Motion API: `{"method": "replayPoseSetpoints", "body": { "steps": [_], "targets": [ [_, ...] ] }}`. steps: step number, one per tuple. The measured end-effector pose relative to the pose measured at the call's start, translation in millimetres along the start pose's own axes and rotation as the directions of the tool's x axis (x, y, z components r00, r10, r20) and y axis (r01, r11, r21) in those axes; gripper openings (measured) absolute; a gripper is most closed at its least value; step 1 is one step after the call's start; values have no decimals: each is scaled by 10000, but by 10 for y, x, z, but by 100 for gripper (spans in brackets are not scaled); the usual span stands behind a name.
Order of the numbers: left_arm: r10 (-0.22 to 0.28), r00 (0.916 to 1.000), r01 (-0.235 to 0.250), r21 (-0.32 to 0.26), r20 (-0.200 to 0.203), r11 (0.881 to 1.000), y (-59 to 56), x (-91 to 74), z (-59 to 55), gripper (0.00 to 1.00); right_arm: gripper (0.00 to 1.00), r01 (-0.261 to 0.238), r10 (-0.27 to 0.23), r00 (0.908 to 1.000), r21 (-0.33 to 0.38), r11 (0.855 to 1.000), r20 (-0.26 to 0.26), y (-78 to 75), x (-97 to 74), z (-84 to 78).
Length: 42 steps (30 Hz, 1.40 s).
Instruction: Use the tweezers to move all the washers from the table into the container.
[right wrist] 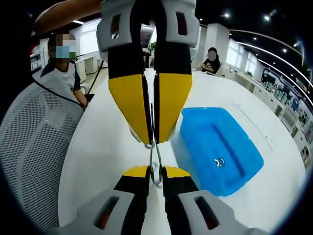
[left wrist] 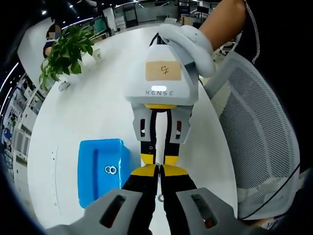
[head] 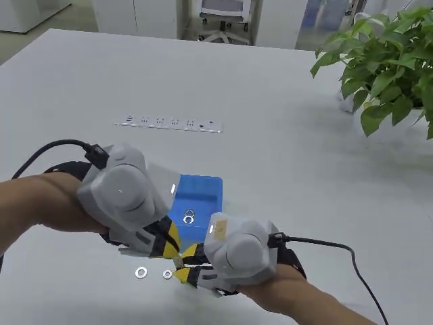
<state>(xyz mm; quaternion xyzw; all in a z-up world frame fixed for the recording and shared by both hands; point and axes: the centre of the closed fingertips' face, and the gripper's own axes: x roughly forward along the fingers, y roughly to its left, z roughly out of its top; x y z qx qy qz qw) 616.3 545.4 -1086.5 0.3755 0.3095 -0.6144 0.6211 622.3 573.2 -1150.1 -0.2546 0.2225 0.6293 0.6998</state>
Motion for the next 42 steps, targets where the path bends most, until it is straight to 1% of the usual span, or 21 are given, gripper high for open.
{"method": "replayPoseSetpoints", "body": {
  "steps": [2, 9, 14, 25, 34, 36, 42],
  "targets": [
    [-13, 9999, 14, -32, 105, 10000, 8, 12, 22, 6, 12, 31, -31, 10000, 30, 10000, -25, -2, -3, -7],
    [-69, 9996, 73, -146, 272, 9999, 29, 35, 52, 6, 11, 76, -73, 9999, 191, 9998, -130, -8, -16, -35],
    [-78, 9985, 94, -302, 537, 9995, 29, 47, 65, 6, 10, 87, -82, 9999, 329, 9994, -152, -10, -23, -41],
    [-120, 9986, 133, -249, 522, 9996, 18, 36, 69, 6, 10, 38, -31, 9998, 372, 9993, -180, 5, -31, -33],
    [-97, 9975, 113, -222, 699, 9997, 38, -101, 146, 6, 10, 15, -12, 9999, 257, 9997, -117, -13, -116, 82],
    [-110, 9970, 129, -244, 762, 9996, 49, -143, 168, 6, 10, 23, -23, 10000, 338, 9994, 10, -25, -135, 128],
    [-150, 9965, 170, -242, 826, 9996, 86, -245, 200, 6, 10, 62, -63, 9999, 201, 9998, 78, -58, -188, 238]
  ]
}}
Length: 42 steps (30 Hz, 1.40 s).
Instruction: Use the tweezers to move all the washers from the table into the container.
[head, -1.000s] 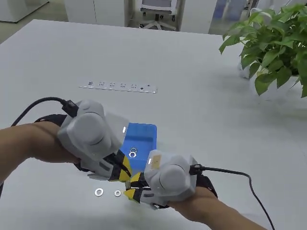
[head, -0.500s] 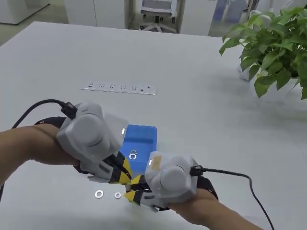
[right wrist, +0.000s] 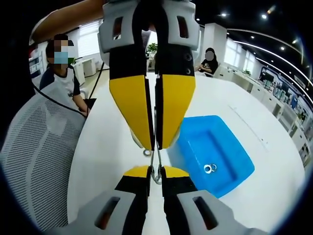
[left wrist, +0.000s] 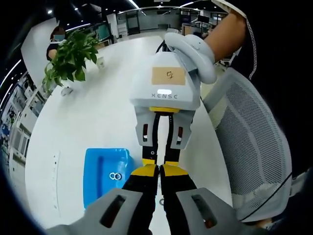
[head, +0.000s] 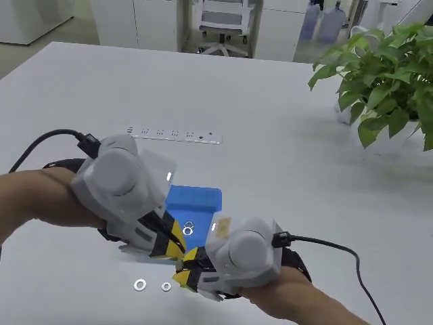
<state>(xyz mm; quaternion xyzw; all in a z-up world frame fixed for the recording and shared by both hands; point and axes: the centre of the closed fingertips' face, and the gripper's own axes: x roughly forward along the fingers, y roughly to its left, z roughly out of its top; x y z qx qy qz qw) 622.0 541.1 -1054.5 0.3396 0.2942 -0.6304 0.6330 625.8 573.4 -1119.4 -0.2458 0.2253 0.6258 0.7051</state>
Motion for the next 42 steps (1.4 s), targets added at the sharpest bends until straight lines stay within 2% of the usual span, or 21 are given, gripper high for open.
{"method": "replayPoseSetpoints", "body": {
  "steps": [13, 24, 33, 42],
  "targets": [
    [261, 9996, -264, 264, 104, 9993, 159, -223, 144, 6, 10, 68, -65, 9998, -146, 9999, 166, -192, -113, 240],
    [583, 9982, -588, 429, 135, 9973, 390, -385, 209, 6, 10, 233, -223, 9993, -337, 9992, 300, -453, -142, 419],
    [807, 9966, -814, 578, 139, 9950, 574, -410, 164, 6, 10, 317, -299, 9990, -527, 9981, 344, -637, -100, 458],
    [925, 9957, -928, 602, 70, 9939, 733, -343, 57, 6, 10, 274, -253, 9988, -491, 9984, 423, -799, 12, 394]
  ]
}}
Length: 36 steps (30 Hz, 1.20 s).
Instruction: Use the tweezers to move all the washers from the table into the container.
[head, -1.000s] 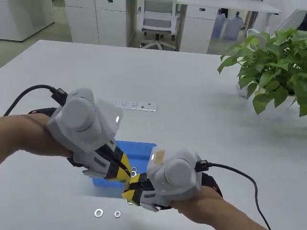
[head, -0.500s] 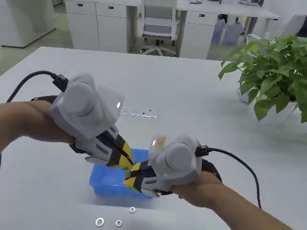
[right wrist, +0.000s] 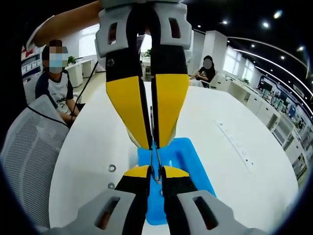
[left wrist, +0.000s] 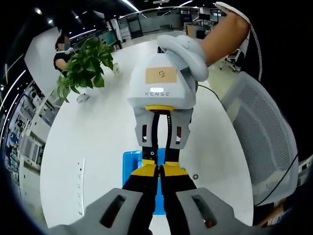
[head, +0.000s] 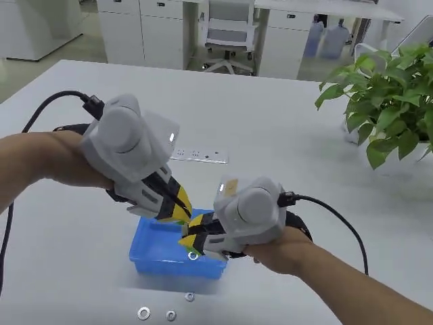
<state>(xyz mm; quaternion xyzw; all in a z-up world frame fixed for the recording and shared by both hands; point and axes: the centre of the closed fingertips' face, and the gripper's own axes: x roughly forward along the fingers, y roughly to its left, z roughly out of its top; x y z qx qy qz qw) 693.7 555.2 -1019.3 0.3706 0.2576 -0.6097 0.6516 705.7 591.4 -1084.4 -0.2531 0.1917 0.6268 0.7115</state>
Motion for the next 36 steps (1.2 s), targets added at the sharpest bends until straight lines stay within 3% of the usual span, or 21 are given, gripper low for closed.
{"method": "replayPoseSetpoints", "body": {
  "steps": [22, 36],
  "targets": [
    [-168, 9998, 161, -524, -130, 9985, 144, 251, -372, 6, 10, -321, 330, 9993, 458, 9984, -186, -115, 341, -261],
    [-227, 9996, 215, -676, -172, 9975, 147, 297, -464, 6, 11, -502, 519, 9981, 513, 9974, -320, -113, 409, -324]
  ]
}}
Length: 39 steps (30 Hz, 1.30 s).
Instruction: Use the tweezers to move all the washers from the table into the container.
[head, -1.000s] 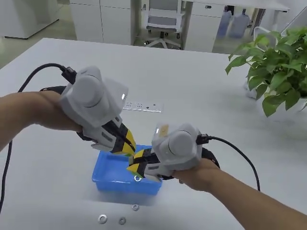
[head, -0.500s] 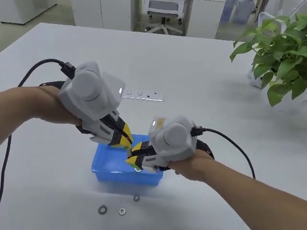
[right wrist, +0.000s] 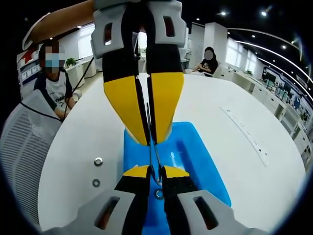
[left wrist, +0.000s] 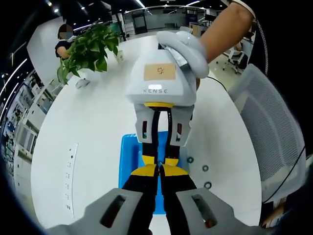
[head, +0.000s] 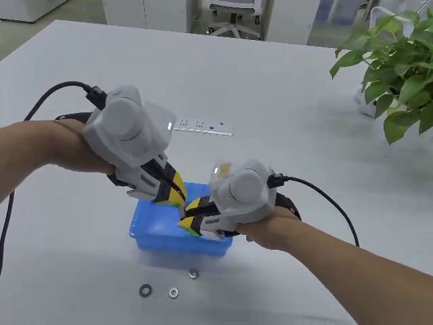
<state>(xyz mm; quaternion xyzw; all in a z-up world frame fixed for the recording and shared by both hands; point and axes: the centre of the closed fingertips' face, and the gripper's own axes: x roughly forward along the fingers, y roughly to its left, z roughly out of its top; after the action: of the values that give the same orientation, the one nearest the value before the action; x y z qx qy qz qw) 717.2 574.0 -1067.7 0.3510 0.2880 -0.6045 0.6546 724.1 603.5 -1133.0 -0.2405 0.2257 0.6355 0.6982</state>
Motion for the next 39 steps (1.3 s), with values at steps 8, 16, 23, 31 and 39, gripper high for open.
{"method": "replayPoseSetpoints", "body": {
  "steps": [8, 16, 23, 31, 39],
  "targets": [
    [-2, 10000, 2, 12, -83, 10000, -7, 8, -20, 6, 11, -15, 15, 10000, -23, 10000, -74, -12, 7, -19],
    [44, 9999, -43, 88, -133, 10000, -13, -23, 4, 6, 12, 21, -21, 10000, -46, 10000, -7, -6, -25, 17],
    [69, 9999, -67, 151, -122, 9999, -32, -81, 55, 6, 12, 60, -59, 9999, -135, 9999, 85, 18, -70, 71],
    [104, 9999, -102, 203, -85, 9997, -84, -161, 131, 6, 12, 132, -127, 9997, -224, 9997, 197, 76, -159, 143],
    [108, 9999, -104, 270, -128, 9996, -156, -244, 203, 6, 11, 220, -210, 9991, -282, 9994, 361, 146, -233, 222]
  ]
}}
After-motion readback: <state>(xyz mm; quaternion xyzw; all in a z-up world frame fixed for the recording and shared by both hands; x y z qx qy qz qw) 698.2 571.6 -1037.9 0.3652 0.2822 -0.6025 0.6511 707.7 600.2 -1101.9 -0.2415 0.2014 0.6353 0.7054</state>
